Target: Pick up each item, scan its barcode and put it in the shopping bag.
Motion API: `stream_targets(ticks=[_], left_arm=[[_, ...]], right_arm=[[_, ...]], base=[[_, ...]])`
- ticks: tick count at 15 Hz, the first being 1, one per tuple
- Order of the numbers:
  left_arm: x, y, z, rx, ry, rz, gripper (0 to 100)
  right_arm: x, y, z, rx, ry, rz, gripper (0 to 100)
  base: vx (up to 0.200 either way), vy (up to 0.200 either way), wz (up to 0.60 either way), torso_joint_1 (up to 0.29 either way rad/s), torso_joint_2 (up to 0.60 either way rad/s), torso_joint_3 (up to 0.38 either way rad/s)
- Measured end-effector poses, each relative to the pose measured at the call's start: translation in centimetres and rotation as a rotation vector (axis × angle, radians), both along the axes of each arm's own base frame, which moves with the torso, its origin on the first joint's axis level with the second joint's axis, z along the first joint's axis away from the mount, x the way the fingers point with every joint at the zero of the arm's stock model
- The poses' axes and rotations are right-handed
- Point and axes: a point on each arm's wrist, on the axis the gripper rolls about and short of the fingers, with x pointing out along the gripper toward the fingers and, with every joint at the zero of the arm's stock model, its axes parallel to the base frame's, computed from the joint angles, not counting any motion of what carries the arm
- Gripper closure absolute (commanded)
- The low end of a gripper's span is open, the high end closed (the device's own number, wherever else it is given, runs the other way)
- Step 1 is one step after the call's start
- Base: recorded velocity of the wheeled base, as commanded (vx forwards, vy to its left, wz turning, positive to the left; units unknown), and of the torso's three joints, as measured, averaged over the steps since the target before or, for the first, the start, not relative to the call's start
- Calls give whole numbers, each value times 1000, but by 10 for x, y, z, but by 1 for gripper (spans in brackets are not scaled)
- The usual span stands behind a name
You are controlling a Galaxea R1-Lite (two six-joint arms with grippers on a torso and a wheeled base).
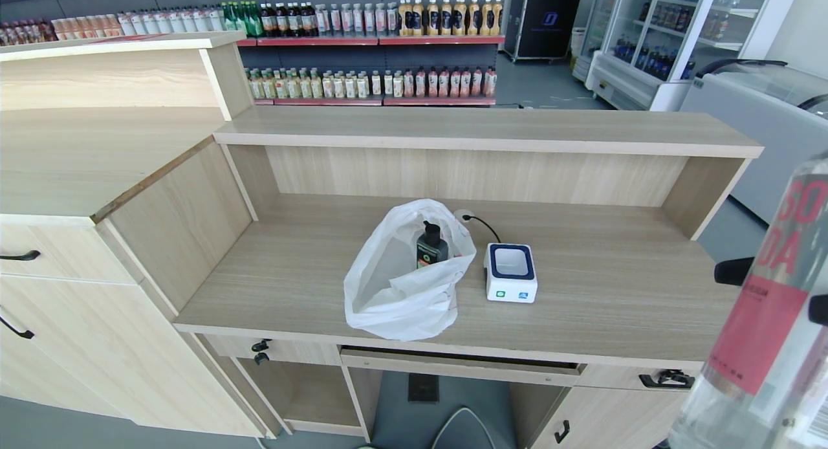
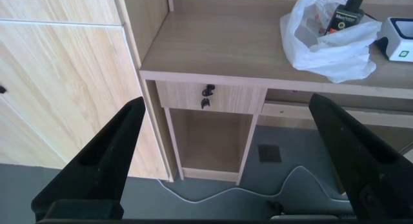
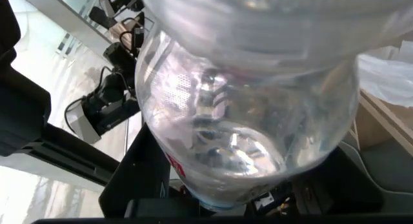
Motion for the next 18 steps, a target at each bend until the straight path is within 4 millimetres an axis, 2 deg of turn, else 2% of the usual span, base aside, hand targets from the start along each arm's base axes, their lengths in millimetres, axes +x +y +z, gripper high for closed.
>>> stream_targets(ticks=[10, 12, 16, 18], left_arm=[[0, 0, 0, -1, 0, 0, 0], [0, 0, 0, 0, 0, 0, 0], [0, 0, 0, 0, 0, 0, 0], [0, 0, 0, 0, 0, 0, 0]], right_arm=[[-2, -1, -1, -1, -6, -10, 100], [3, -3, -2, -34, -41, -112, 100], [38, -18, -15, -203, -298, -375, 100], [67, -32, -18, -235, -527, -480, 100]], base=[[0, 0, 0, 0, 0, 0], [0, 0, 0, 0, 0, 0], [0, 0, 0, 0, 0, 0], [0, 0, 0, 0, 0, 0]])
